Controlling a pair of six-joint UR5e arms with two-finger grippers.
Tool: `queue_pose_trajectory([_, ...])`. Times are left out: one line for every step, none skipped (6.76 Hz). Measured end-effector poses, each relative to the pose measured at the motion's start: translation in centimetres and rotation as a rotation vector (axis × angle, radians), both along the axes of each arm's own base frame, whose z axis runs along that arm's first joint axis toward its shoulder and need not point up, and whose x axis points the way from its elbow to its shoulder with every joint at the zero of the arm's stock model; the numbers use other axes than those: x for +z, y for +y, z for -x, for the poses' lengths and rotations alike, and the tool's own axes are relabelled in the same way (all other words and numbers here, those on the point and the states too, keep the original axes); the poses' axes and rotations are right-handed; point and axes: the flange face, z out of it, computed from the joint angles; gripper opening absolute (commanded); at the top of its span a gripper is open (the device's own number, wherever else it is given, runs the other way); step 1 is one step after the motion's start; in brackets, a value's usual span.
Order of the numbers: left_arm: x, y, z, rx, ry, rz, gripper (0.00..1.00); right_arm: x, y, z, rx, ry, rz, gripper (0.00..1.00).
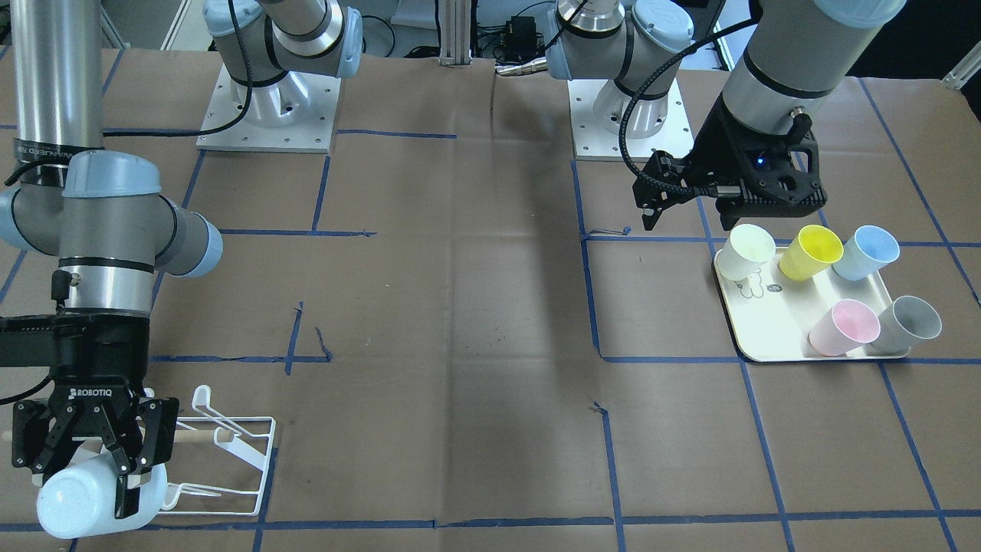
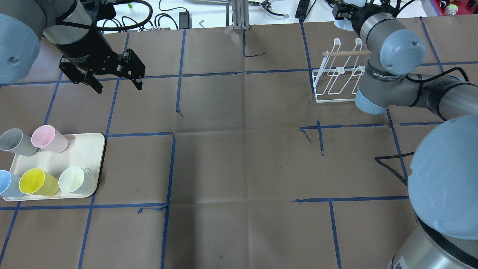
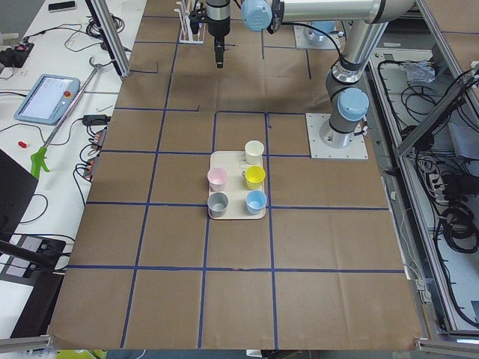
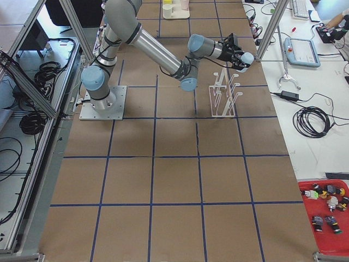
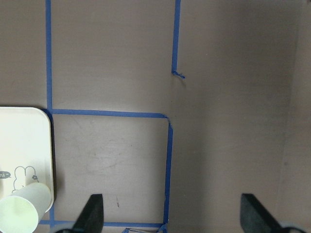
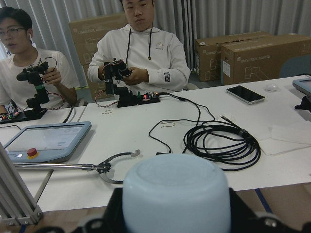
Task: Transfer IKEA cup to right arm and place on rack
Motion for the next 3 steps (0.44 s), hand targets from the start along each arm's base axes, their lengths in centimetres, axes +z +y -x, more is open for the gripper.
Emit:
queue_pose_trajectory([0.5,0.7,-0.4,-0.002,-0.006,0.006,0.99,-1.0,-0.2,-0.4,0.000,0.002,-0.004,0.09])
queue_pose_trajectory([0.6,1.1,-1.3,-0.010,-0.021,0.005,0.99,-2.1,-0.4,-0.5,0.000,0.001,-0.013,0.09])
queue_pose_trajectory([0.2,1.7,-3.5,-0.020,-0.043,-0.007,0.99,-3.2,-0.6,-0.5,0.000,0.000,-0.020,0.09])
